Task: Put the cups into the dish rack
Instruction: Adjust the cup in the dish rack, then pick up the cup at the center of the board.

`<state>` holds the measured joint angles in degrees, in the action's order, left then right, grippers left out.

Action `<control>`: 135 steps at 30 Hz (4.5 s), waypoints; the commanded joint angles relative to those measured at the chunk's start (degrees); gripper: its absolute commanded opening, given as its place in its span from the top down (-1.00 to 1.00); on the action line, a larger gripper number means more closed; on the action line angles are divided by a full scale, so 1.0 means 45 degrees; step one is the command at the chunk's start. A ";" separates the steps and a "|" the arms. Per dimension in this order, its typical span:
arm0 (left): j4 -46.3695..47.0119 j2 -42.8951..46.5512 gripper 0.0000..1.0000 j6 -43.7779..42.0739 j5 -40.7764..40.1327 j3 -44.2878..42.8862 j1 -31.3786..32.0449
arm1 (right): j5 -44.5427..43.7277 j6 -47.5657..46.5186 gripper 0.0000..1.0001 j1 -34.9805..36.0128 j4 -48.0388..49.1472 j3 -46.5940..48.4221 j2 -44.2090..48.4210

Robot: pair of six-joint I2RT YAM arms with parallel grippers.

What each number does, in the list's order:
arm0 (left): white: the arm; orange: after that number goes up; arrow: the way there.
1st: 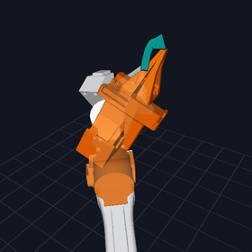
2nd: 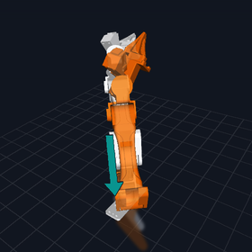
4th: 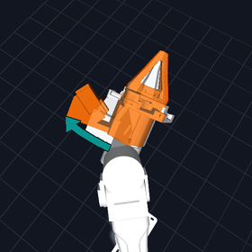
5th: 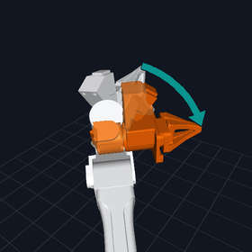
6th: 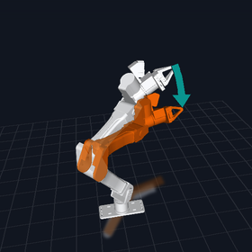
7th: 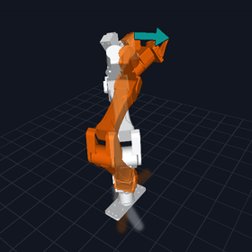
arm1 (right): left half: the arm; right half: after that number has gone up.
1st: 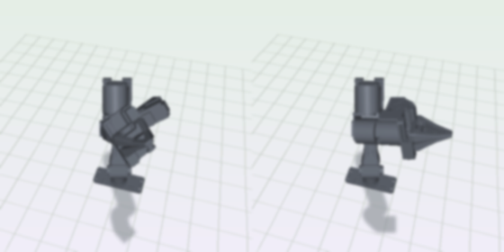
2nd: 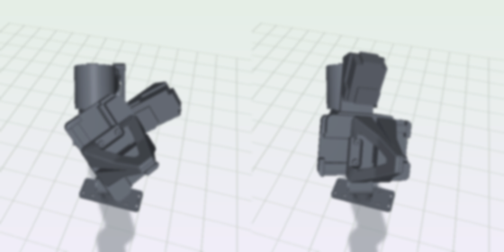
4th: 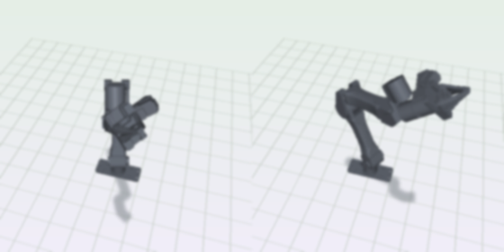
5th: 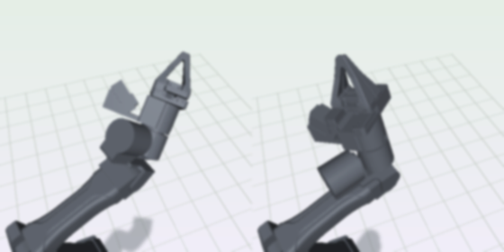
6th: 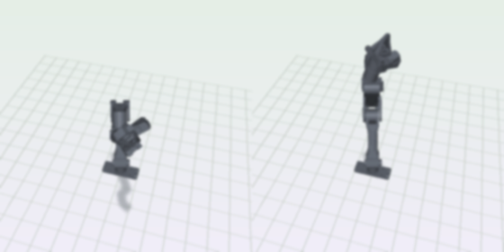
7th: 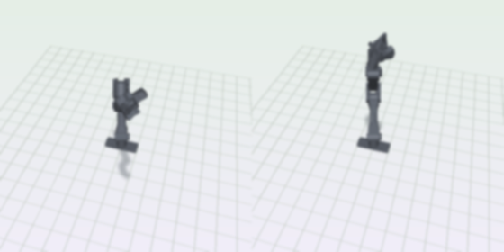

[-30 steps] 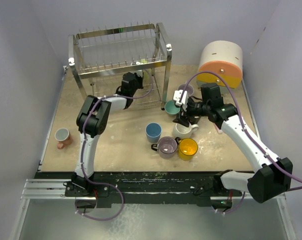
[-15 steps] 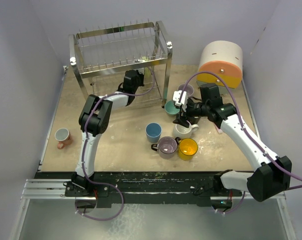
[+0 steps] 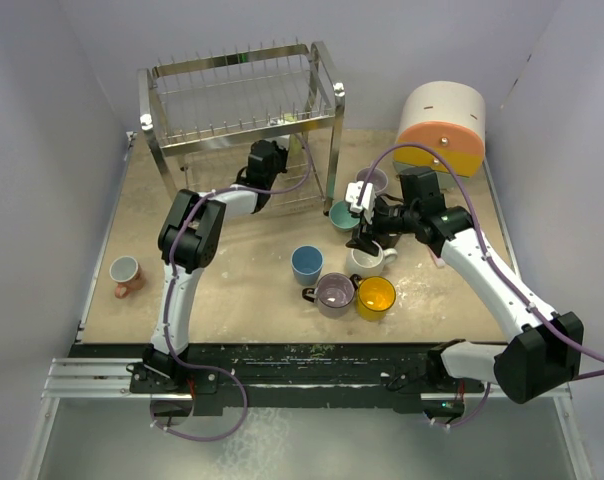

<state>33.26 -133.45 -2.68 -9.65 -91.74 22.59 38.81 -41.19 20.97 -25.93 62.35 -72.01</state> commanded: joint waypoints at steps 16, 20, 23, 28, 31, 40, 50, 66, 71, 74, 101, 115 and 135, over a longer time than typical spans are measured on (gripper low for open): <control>0.2395 0.0868 0.88 -0.0564 -0.1058 0.0212 -0.0217 | 0.0458 -0.0224 -0.43 -0.0048 -0.0127 0.0462 -0.0067; 0.2433 0.0874 0.84 -0.0480 -0.1117 0.0330 -0.0254 | 0.0458 -0.0238 -0.43 -0.0033 -0.0135 0.0461 -0.0048; 0.2560 0.0957 0.69 -0.0506 -0.1220 0.0505 -0.0265 | 0.0478 -0.0245 -0.43 -0.0042 -0.0135 0.0462 -0.0053; 0.2668 0.1022 0.42 -0.0504 -0.1187 0.0639 -0.0319 | 0.0478 -0.0284 -0.43 -0.0036 -0.0170 0.0481 -0.0091; 0.2669 0.1049 0.30 -0.0446 -0.1021 0.0632 -0.0319 | 0.0476 -0.0286 -0.43 -0.0033 -0.0175 0.0496 -0.0107; 0.2333 0.1076 0.32 -0.0256 -0.1069 0.0402 -0.0380 | 0.0458 -0.0316 -0.44 -0.0041 -0.0194 0.0510 -0.0148; 0.1615 0.1040 0.23 0.0140 -0.0633 -0.0007 -0.0392 | 0.0458 -0.0351 -0.44 -0.0031 -0.0214 0.0520 -0.0170; 0.1235 0.2938 -0.44 0.0921 0.0378 0.2147 -0.0406 | 0.0478 -0.0408 -0.44 -0.0032 -0.0287 0.0559 -0.0151; 0.1411 0.3676 -0.51 0.0879 0.1508 0.3615 -0.0410 | 0.0463 -0.0415 -0.44 -0.0031 -0.0268 0.0559 -0.0093; 0.1345 0.4055 -0.54 0.0724 0.2119 0.4224 -0.0409 | 0.0439 -0.0407 -0.44 -0.0031 -0.0270 0.0559 -0.0073; 0.2074 1.1462 -0.06 0.4441 0.3425 1.2288 -0.0350 | 0.0807 -0.0594 -0.44 -0.0045 0.0065 0.0452 0.0124; -0.2782 1.7033 -0.09 0.7793 0.7158 1.3743 -0.0338 | 0.2429 -0.0568 -0.44 -0.0065 0.0367 0.0092 0.0306; -0.1691 1.8915 -0.10 1.2694 0.8317 1.5571 -0.0342 | 0.2356 -0.3103 -0.45 0.0019 -0.1367 0.0808 -0.0462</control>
<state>25.15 -50.96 53.08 27.27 -21.63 21.06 51.83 -51.66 20.93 -27.57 60.80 -71.94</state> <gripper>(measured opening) 0.546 0.724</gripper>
